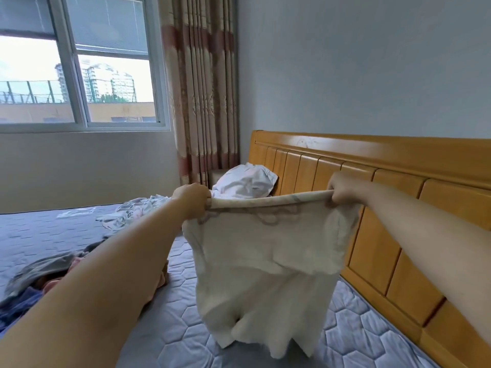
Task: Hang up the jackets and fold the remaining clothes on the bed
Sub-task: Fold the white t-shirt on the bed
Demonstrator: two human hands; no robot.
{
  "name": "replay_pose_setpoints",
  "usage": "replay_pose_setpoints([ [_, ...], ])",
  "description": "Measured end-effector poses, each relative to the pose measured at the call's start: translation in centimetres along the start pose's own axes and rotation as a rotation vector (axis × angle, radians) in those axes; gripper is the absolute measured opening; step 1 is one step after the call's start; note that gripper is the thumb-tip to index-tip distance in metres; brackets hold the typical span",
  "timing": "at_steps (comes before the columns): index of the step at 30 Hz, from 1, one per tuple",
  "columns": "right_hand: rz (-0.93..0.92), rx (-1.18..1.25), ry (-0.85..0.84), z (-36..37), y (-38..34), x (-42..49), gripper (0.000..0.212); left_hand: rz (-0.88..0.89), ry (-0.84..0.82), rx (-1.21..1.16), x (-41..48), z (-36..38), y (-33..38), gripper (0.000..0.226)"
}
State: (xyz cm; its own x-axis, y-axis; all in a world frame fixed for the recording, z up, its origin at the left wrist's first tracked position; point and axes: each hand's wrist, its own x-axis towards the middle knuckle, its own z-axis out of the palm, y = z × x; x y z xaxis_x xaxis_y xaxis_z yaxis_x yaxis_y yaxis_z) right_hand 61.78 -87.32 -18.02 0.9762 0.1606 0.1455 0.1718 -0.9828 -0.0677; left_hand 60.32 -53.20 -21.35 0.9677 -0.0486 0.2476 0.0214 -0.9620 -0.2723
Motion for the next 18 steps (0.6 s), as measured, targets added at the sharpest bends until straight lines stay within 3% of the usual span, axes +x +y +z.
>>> replay_pose_setpoints([
  [2,0.038,0.065,0.235,1.2,0.1,0.8,0.022,-0.091,0.072,-0.089,-0.1,0.3,-0.7,0.019],
  [4,0.083,0.17,0.47,1.5,0.2,1.7,0.015,-0.216,0.282,-0.317,0.0,0.0,-1.8,0.014],
  [5,0.088,0.197,0.464,1.2,0.2,1.9,0.011,-0.272,0.335,-0.422,0.1,-0.2,-2.6,0.013],
  [8,0.048,0.05,0.095,1.2,-0.5,1.9,0.015,-0.304,0.217,-0.735,0.2,-0.5,-3.9,0.015],
  [11,0.035,0.036,0.349,2.1,-0.9,2.5,0.011,-0.373,0.369,-1.194,0.3,0.7,-4.7,0.025],
  [13,0.077,0.054,0.315,2.2,-1.2,2.4,0.008,-0.472,0.48,-1.505,-0.1,1.9,-5.5,0.027],
  [14,0.089,0.025,0.292,2.3,-1.2,2.5,0.009,-0.461,0.455,-1.578,-0.4,2.5,-5.7,0.028],
  [16,0.117,0.057,0.44,2.2,-1.0,2.9,0.01,-0.436,0.375,-1.643,-1.1,2.8,-5.7,0.023],
  [18,0.142,0.353,0.525,1.6,-0.6,3.2,0.012,-0.419,0.341,-1.759,-1.5,2.1,-5.9,0.013],
])
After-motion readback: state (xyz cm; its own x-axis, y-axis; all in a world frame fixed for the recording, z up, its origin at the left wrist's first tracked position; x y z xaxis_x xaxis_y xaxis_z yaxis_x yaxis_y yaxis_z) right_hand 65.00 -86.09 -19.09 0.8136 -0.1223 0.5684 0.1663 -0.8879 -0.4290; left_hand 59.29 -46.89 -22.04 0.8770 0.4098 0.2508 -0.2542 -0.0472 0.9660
